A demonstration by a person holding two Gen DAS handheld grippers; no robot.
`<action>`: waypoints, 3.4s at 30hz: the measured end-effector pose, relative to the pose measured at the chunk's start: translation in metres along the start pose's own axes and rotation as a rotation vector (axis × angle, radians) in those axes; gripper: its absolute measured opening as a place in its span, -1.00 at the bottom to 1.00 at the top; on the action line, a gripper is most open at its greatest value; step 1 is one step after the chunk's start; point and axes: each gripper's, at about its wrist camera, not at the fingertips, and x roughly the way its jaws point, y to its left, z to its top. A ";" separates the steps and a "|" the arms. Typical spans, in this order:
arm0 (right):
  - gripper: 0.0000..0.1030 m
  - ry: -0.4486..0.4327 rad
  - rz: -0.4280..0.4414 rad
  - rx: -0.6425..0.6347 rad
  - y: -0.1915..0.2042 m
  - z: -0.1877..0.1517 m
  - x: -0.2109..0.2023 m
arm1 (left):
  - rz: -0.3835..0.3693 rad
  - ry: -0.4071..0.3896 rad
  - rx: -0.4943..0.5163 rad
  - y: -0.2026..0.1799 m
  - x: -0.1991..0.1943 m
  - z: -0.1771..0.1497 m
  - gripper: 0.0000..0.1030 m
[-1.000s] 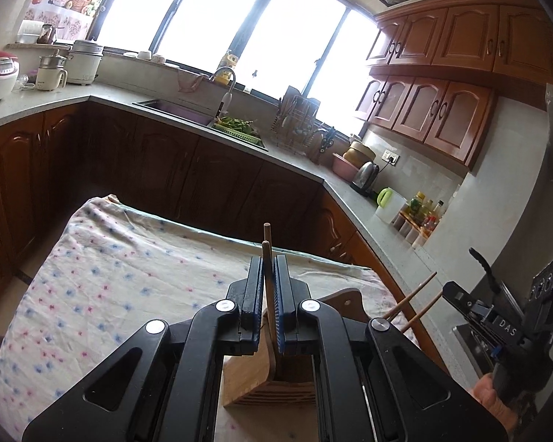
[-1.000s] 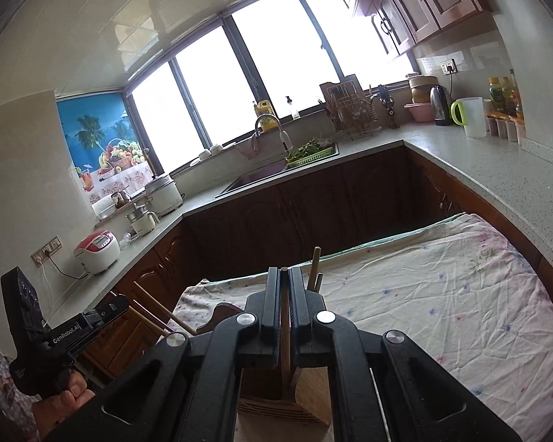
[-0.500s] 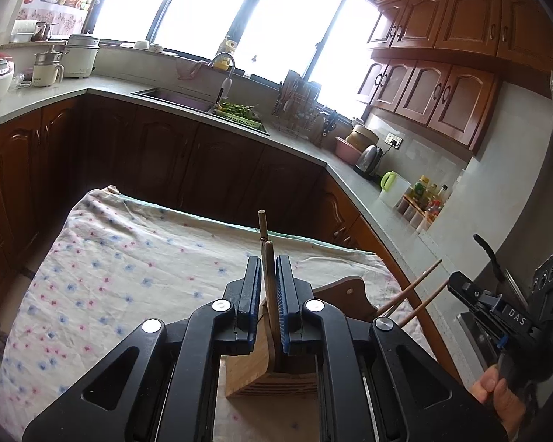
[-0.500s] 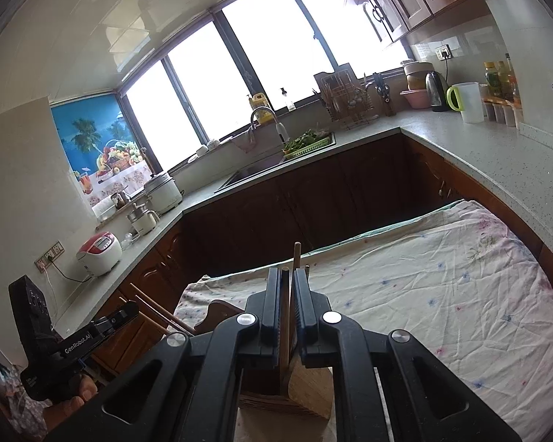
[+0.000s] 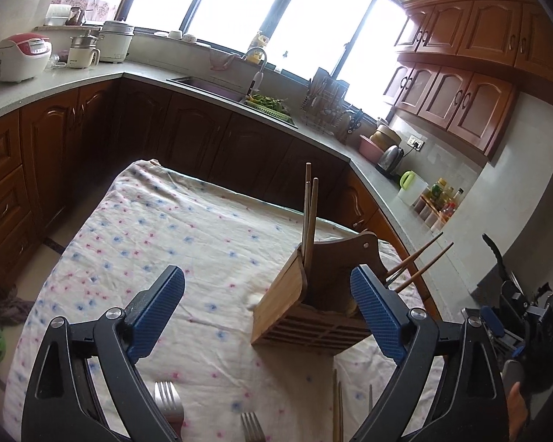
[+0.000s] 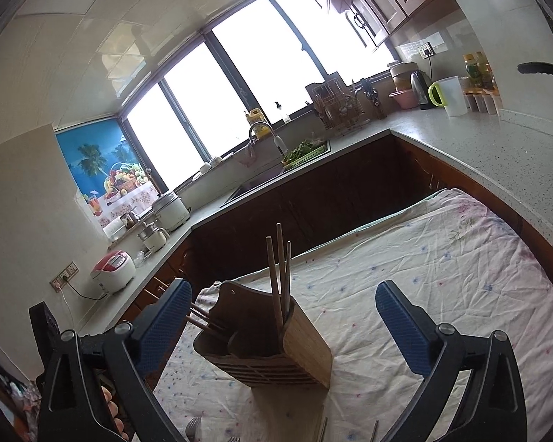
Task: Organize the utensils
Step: 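Close the left tool on a wooden chopstick while the right tool closes on a metal chopstick, then carry both chopsticks up and lower them into the wooden holder with both tools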
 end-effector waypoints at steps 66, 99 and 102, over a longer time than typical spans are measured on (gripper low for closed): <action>-0.03 0.444 -0.312 -0.049 -0.086 -0.158 0.008 | -0.033 0.560 0.519 -0.120 0.134 -0.167 -0.39; -0.93 0.261 -0.183 -0.147 -0.021 -0.109 -0.055 | -0.201 0.281 0.318 -0.075 -0.011 -0.094 -0.92; -0.93 0.228 -0.168 -0.173 -0.008 -0.101 -0.062 | -0.217 0.233 0.292 -0.067 -0.034 -0.085 -0.92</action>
